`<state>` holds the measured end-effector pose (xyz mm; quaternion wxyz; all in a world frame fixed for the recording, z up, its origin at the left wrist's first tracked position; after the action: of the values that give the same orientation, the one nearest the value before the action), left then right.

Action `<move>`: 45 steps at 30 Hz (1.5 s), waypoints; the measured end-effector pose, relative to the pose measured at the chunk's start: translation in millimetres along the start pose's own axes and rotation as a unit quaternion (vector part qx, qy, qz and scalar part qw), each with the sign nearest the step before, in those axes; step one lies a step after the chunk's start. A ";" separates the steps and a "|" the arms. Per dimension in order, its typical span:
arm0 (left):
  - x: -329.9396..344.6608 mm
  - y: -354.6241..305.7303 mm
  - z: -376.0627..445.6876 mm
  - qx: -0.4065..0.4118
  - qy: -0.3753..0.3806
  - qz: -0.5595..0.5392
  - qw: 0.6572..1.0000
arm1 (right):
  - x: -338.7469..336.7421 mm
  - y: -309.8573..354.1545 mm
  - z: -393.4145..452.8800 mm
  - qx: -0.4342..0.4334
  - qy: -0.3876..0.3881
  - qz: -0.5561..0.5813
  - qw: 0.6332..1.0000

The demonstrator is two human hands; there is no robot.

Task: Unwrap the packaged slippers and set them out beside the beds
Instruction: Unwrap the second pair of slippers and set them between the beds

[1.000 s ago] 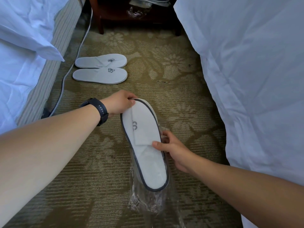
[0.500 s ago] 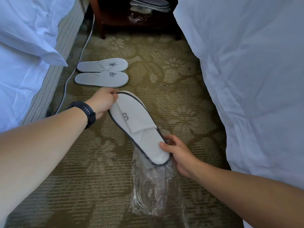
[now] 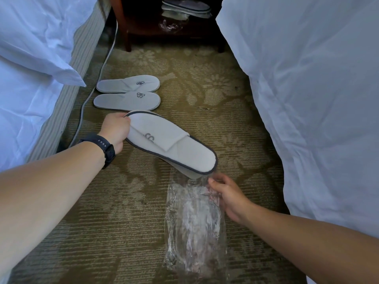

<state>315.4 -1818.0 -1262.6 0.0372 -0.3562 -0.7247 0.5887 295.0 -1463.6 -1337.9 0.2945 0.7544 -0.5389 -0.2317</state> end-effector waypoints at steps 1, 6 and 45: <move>0.1 1.2 -0.1 -0.009 -0.006 -0.007 1.000 | -0.4 -1.2 0.6 -0.002 -0.005 -0.004 1.000; 6.5 9.5 0.2 -0.060 -0.032 -0.029 0.997 | 2.5 -3.7 1.8 -0.018 -0.005 -0.082 0.996; 62.6 12.6 -22.9 -0.123 0.016 -0.130 0.984 | 58.3 51.5 107.0 -0.266 0.074 -0.641 0.716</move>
<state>285.7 -1763.4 -1289.6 0.0809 -0.2698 -0.8310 0.4798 206.9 -1552.4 -1381.0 0.3027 0.8247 0.1809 -0.4421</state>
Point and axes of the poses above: each hand's wrist, its own z-axis towards the middle knuckle, its own x-axis out of the palm, y = z × x, the point moved 2 cm from there along z, towards the middle knuckle, and after that the axes turned 8 degrees about -y, right-handed, at the moved point
